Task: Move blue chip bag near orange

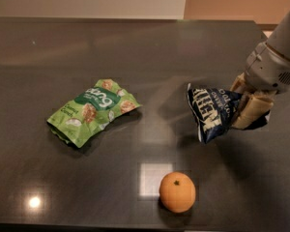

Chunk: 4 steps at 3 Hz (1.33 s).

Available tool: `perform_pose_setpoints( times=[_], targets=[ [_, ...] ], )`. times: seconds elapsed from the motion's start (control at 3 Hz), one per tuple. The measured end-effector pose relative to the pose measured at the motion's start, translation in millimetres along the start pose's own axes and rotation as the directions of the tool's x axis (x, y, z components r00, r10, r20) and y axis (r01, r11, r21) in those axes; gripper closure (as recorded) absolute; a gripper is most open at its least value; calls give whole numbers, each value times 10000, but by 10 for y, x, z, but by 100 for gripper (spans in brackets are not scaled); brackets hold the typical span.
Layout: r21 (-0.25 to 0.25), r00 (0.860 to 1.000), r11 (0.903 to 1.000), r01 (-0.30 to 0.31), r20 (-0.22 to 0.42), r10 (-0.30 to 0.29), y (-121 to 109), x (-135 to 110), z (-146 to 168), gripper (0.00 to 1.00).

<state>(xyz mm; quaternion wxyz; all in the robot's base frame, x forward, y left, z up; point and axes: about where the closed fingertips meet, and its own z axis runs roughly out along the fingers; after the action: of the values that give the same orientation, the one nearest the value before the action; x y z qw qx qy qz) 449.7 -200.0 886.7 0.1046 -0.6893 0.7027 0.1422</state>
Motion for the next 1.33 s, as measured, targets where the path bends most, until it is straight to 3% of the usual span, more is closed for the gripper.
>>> perform_pose_setpoints(
  times=[0.33, 0.67, 1.33],
  targets=[
    [-304, 9986, 9982, 521, -105, -525, 184, 27, 109, 100],
    [-525, 9958, 9947, 880, -205, -891, 319, 64, 204, 88],
    [-1110, 9932, 9877, 1102, -239, -1135, 517, 173, 368, 42]
  ],
)
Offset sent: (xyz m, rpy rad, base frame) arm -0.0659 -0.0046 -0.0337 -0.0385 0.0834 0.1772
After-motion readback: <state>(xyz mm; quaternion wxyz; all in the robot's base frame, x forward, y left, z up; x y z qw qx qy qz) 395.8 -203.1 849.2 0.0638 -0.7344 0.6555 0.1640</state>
